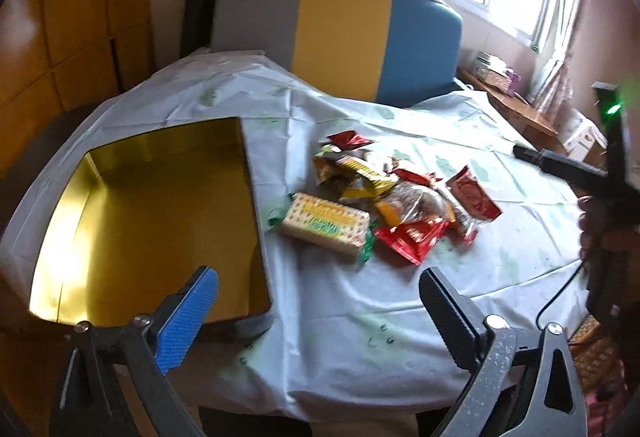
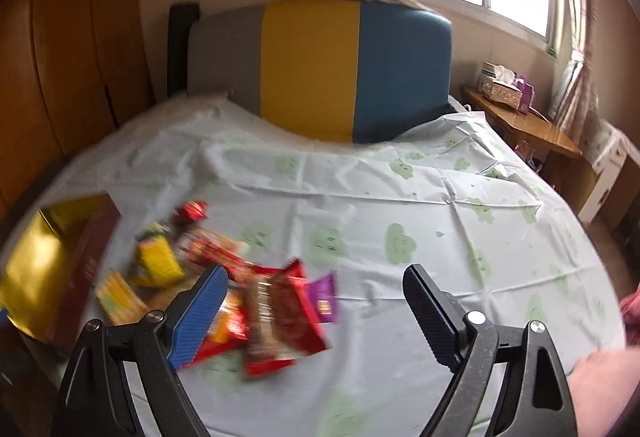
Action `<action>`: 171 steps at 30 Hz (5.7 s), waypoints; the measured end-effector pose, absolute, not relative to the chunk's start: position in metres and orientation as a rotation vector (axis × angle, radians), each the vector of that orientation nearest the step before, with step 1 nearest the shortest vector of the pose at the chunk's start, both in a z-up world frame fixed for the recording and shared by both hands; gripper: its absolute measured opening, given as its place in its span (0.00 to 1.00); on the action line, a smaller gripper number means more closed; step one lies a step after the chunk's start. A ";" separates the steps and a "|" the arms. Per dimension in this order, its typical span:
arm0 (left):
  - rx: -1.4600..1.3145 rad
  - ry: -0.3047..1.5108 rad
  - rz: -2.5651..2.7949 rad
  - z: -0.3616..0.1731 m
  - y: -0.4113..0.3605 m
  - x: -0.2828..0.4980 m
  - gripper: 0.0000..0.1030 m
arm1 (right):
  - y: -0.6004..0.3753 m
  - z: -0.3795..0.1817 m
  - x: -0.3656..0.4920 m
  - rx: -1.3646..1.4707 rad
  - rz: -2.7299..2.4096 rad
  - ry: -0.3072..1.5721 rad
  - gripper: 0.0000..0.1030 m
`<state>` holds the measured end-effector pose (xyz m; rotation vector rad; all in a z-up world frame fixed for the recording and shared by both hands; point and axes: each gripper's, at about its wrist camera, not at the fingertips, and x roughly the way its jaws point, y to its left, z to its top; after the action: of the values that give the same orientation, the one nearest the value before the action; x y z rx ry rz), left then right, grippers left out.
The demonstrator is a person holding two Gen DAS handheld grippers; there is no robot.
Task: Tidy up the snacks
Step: 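Reach the left gripper to the WEIDAN cracker pack and close on it, then lift the cracker pack into the gold tin with the left gripper while the right gripper grasps a red packet, then carry the red packet into the gold tin and open the right gripper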
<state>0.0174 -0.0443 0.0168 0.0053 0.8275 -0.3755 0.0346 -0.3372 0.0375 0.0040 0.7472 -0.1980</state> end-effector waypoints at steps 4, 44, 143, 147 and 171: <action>-0.062 0.945 -0.472 0.017 -0.057 0.044 0.63 | -0.359 0.017 0.040 0.053 -0.226 0.797 0.88; -0.269 1.326 -0.167 -0.070 -0.096 0.135 0.54 | -0.383 0.038 0.028 0.290 -0.123 0.708 0.89; -0.064 0.899 -0.055 -0.019 0.035 0.022 0.71 | -0.292 -0.003 0.064 0.263 0.105 0.918 0.15; -0.068 0.892 -0.045 -0.018 0.040 0.019 0.71 | -0.240 -0.003 0.068 0.285 0.246 0.941 0.15; -0.127 0.886 0.018 -0.022 0.076 0.007 0.71 | -0.064 -0.017 0.095 0.236 0.515 1.036 0.25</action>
<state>0.0067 0.0760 -0.0224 -0.1270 0.8864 0.0184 0.0946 -0.0642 -0.0173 0.2356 1.0363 0.5146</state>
